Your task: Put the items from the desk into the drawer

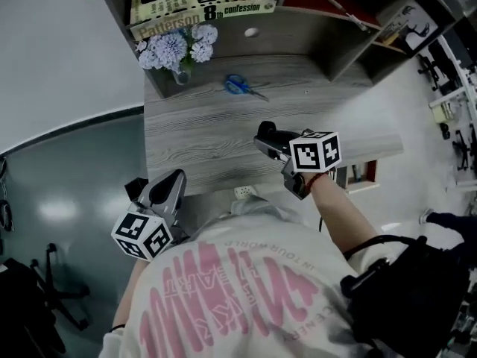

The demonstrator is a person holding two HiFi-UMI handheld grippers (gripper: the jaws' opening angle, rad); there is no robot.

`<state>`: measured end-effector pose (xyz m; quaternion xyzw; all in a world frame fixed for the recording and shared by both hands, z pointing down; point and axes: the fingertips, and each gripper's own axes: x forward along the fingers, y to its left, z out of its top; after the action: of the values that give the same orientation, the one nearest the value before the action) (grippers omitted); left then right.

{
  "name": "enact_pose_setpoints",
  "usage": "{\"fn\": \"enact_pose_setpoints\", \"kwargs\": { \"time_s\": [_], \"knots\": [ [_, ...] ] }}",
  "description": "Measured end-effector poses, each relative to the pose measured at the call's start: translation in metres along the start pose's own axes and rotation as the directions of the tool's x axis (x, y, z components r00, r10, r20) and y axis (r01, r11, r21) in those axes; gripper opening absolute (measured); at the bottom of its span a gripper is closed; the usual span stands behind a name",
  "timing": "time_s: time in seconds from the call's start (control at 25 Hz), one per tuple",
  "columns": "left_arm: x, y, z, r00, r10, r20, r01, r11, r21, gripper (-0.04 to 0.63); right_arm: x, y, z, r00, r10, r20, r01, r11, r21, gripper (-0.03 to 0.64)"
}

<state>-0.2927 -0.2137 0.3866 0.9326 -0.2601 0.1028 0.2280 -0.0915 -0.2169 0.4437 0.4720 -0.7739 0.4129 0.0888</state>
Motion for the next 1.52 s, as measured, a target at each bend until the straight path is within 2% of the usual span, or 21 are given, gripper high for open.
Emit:
{"fn": "enact_pose_setpoints", "kwargs": {
  "time_s": [0.16, 0.28, 0.44, 0.6, 0.76, 0.88, 1.04, 1.16, 1.28, 1.52],
  "knots": [
    [0.028, -0.022, -0.005, 0.994, -0.101, -0.034, 0.101, 0.995, 0.017, 0.018, -0.04, 0.017, -0.008, 0.988, 0.013, 0.154, -0.03, 0.994, 0.108, 0.127],
    [0.055, -0.051, -0.016, 0.973, -0.207, -0.1, 0.212, 0.976, 0.041, 0.018, -0.076, 0.013, -0.031, 0.972, -0.059, 0.228, 0.017, 0.983, 0.181, 0.127],
    [0.088, -0.098, -0.029, 0.922, -0.358, -0.149, 0.367, 0.93, 0.036, 0.018, -0.123, -0.004, -0.067, 0.947, -0.183, 0.263, 0.12, 0.964, 0.237, 0.127],
    [0.107, -0.149, -0.048, 0.852, -0.481, -0.207, 0.496, 0.868, 0.02, 0.018, -0.173, -0.01, -0.099, 0.908, -0.288, 0.304, 0.191, 0.93, 0.313, 0.127],
    [0.114, -0.189, -0.061, 0.803, -0.543, -0.246, 0.564, 0.826, 0.015, 0.018, -0.21, -0.019, -0.121, 0.879, -0.355, 0.318, 0.24, 0.906, 0.35, 0.127],
    [0.118, -0.206, -0.071, 0.779, -0.561, -0.279, 0.587, 0.809, 0.014, 0.018, -0.231, -0.034, -0.134, 0.856, -0.397, 0.33, 0.262, 0.885, 0.385, 0.127],
    [0.128, -0.217, -0.086, 0.763, -0.557, -0.328, 0.595, 0.804, 0.017, 0.018, -0.25, -0.062, -0.149, 0.837, -0.43, 0.338, 0.268, 0.861, 0.432, 0.127],
    [0.141, -0.228, -0.092, 0.769, -0.537, -0.346, 0.578, 0.816, 0.018, 0.018, -0.264, -0.086, -0.162, 0.838, -0.441, 0.321, 0.271, 0.847, 0.456, 0.127],
    [0.159, -0.246, -0.098, 0.777, -0.515, -0.363, 0.555, 0.832, 0.009, 0.018, -0.279, -0.108, -0.166, 0.847, -0.428, 0.314, 0.254, 0.847, 0.467, 0.127],
    [0.189, -0.287, -0.111, 0.769, -0.483, -0.418, 0.531, 0.847, -0.001, 0.018, -0.294, -0.156, -0.189, 0.883, -0.378, 0.277, 0.198, 0.838, 0.509, 0.127]
  ]
}}
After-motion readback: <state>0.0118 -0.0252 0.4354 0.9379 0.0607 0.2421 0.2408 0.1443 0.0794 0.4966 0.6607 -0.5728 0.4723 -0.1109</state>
